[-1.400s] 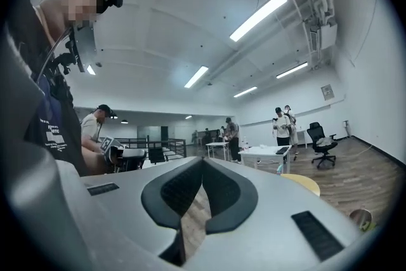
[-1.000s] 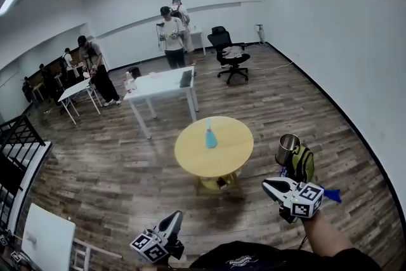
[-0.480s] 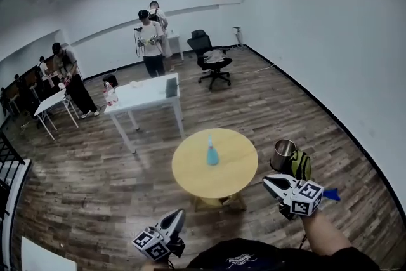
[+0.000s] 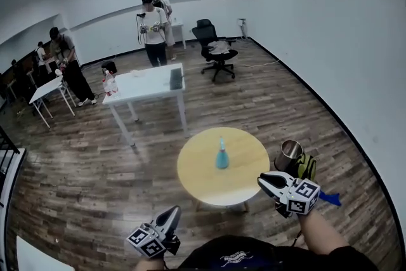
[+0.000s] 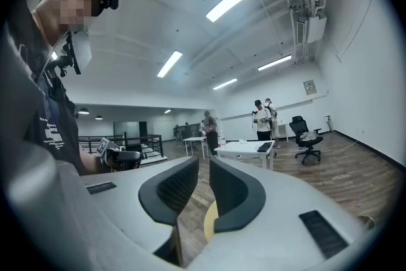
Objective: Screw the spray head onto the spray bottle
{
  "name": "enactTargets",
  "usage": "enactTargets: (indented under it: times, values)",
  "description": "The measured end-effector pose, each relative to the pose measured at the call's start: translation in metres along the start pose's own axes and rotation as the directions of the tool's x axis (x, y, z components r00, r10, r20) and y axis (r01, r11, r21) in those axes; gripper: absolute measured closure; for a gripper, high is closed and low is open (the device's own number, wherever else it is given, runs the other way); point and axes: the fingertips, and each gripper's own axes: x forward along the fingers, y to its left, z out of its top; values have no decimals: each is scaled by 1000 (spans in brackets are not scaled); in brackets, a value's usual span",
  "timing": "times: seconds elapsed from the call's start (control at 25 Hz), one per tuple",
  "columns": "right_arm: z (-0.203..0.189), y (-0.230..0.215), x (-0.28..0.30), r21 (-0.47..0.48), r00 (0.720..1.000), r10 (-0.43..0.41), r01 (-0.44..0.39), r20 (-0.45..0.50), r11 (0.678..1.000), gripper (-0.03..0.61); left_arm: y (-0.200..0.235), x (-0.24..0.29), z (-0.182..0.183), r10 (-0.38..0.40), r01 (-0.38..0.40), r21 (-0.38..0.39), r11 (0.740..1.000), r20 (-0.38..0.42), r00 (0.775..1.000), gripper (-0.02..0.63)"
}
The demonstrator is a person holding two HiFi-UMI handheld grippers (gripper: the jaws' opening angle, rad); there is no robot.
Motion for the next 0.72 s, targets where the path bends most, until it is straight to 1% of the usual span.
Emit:
enactTargets:
  times: [0.16, 0.32, 0.4, 0.48, 0.52, 0.56, 0.6, 0.68, 0.72]
  values:
    - [-7, -59, 31, -2, 999, 37, -37, -1, 999, 509, 27, 46, -5, 40, -40, 11, 999, -7, 999, 607]
    - [-14, -146, 62, 13, 997, 70, -70, -12, 997, 494, 53, 118, -3, 99, -99, 36, 994, 3, 995, 607]
    - [-14, -190, 79, -5, 995, 90, -90, -41, 996, 491, 66, 160, -3, 134, -134, 21, 991, 14, 991, 607]
    - [-18, -234, 95, -28, 986, 139, -142, -92, 989, 485, 77, 209, -8, 153, -154, 15, 988, 21, 988, 607]
    - [-22, -257, 104, -25, 976, 183, -187, -116, 982, 455, 84, 236, -10, 160, -161, 19, 987, 24, 987, 607]
    - [-25, -279, 112, -3, 964, 231, -233, -129, 972, 379, 91, 264, -12, 169, -170, 24, 985, 27, 985, 607]
    - [-24, -299, 119, 30, 953, 274, -272, -128, 962, 359, 99, 289, -12, 178, -178, 25, 984, 29, 984, 607]
    - [-21, -330, 132, 97, 933, 341, -332, -110, 938, 359, 112, 331, -12, 189, -190, 25, 982, 20, 982, 607]
    - [-20, -340, 136, 128, 921, 377, -363, -102, 923, 320, 117, 347, -13, 191, -192, 26, 981, 10, 981, 607]
